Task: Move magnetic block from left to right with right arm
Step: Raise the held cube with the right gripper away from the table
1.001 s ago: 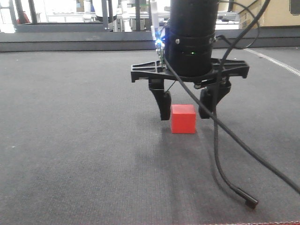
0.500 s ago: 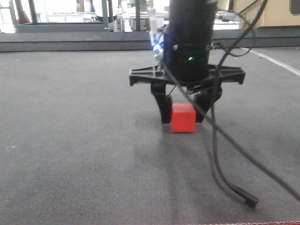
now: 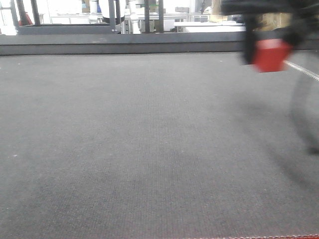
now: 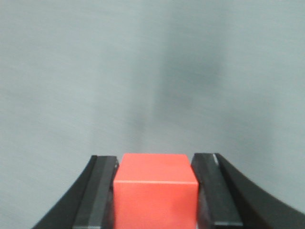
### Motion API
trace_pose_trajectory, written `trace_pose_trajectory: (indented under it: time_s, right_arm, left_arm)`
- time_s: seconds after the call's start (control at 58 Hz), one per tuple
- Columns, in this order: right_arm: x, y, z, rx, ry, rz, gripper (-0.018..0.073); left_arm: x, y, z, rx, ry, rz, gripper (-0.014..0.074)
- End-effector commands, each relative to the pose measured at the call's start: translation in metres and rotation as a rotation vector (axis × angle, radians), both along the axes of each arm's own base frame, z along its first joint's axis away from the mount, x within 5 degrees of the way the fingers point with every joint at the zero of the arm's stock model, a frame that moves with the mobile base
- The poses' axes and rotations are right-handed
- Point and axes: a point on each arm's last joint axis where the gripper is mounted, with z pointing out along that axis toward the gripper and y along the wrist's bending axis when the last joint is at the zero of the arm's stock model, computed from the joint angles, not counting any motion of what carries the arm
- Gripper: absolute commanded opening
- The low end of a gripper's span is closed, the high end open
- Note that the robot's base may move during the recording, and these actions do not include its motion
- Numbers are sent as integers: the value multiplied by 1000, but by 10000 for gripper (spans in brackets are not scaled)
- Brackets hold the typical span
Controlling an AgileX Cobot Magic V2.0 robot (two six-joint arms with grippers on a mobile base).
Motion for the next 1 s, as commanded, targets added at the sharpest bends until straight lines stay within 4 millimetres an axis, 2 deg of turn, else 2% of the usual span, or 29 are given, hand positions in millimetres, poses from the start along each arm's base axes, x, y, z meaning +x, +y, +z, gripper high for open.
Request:
trace_pose_trajectory:
  time_s: [0.0, 0.173, 0.483, 0.604, 0.984]
  right_arm:
    - [-21, -28, 23, -19, -117, 9, 182]
    - [-63, -59, 17, -21, -197, -24, 182]
    - [-140, -72, 4, 21, -347, -4, 182]
    - [-166, -76, 9, 37, -421, 0, 182]
    - [-252, -96, 45, 111, -759, -18, 182]
  left_arm:
    - [-1, 1, 6, -20, -86, 9, -126]
    - [-1, 1, 6, -20, -86, 9, -126]
    - [-1, 1, 6, -20, -86, 9, -126]
    - [-1, 1, 6, -20, -86, 9, -126]
    - [-1, 1, 6, -20, -86, 9, -126]
